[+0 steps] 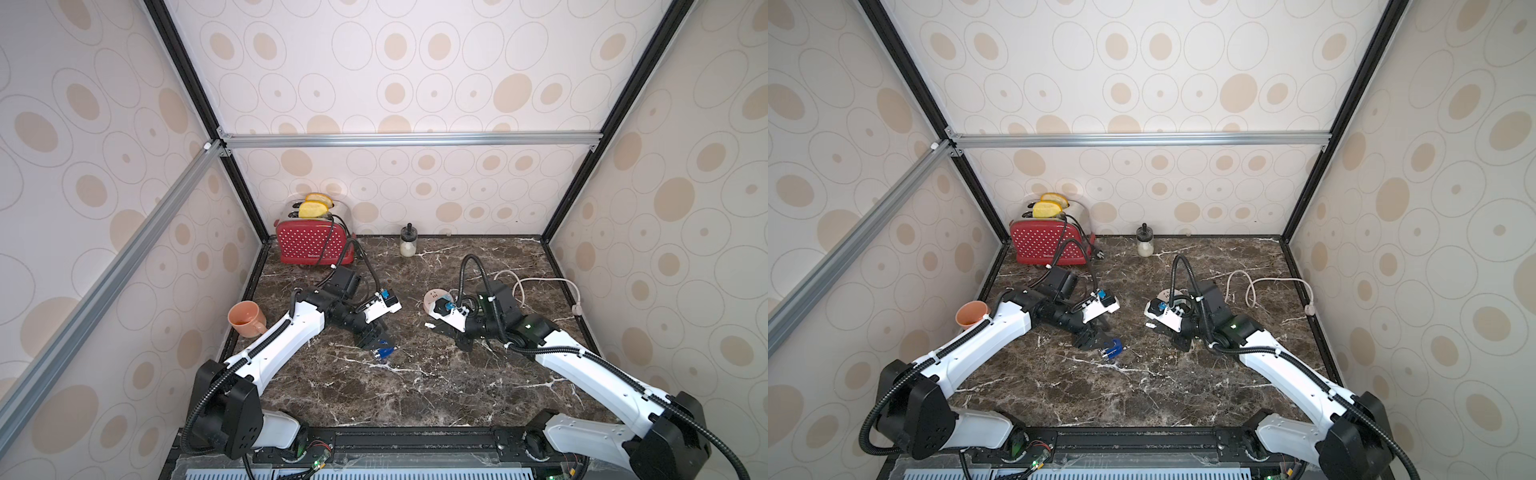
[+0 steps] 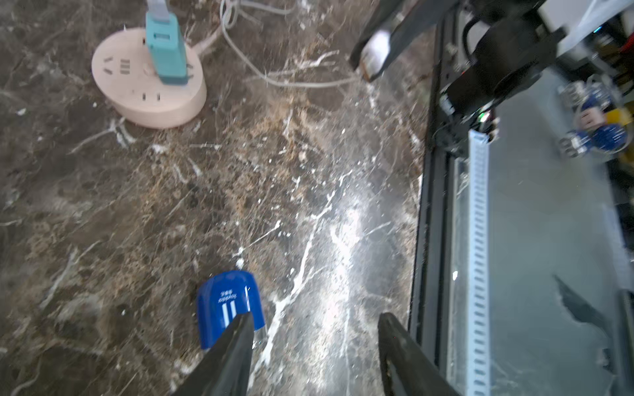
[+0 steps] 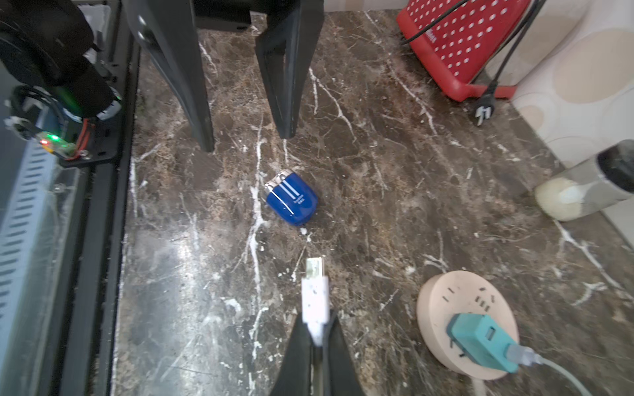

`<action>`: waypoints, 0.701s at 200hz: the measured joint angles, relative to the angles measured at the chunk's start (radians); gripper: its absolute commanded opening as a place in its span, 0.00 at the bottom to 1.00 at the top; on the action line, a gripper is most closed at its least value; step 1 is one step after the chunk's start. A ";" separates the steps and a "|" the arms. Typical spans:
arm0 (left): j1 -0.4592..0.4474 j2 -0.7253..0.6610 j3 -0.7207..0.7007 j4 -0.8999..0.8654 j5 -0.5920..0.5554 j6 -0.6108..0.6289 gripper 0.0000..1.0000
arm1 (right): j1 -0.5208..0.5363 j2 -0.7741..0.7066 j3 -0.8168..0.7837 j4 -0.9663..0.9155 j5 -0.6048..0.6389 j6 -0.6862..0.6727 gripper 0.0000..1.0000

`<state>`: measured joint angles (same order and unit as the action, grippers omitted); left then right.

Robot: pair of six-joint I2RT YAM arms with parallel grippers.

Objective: Charge the electric shaver
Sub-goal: Pick up the electric shaver from the center of the board.

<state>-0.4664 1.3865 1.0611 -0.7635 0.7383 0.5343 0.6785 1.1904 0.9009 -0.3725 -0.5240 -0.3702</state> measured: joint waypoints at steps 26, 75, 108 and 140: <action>-0.054 0.010 -0.063 0.023 -0.102 0.072 0.60 | 0.000 0.086 0.064 -0.080 -0.055 0.000 0.00; -0.119 0.090 -0.109 0.110 -0.240 0.095 0.62 | -0.002 0.115 0.076 -0.153 -0.071 -0.002 0.00; -0.153 0.101 -0.148 0.199 -0.323 0.063 0.64 | -0.008 0.133 0.077 -0.168 -0.070 -0.001 0.00; -0.176 0.117 -0.163 0.239 -0.377 0.039 0.64 | -0.019 0.167 0.094 -0.190 -0.073 -0.001 0.00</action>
<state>-0.6426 1.5032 0.8982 -0.5243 0.3611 0.5735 0.6594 1.3579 0.9951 -0.5625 -0.5972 -0.3714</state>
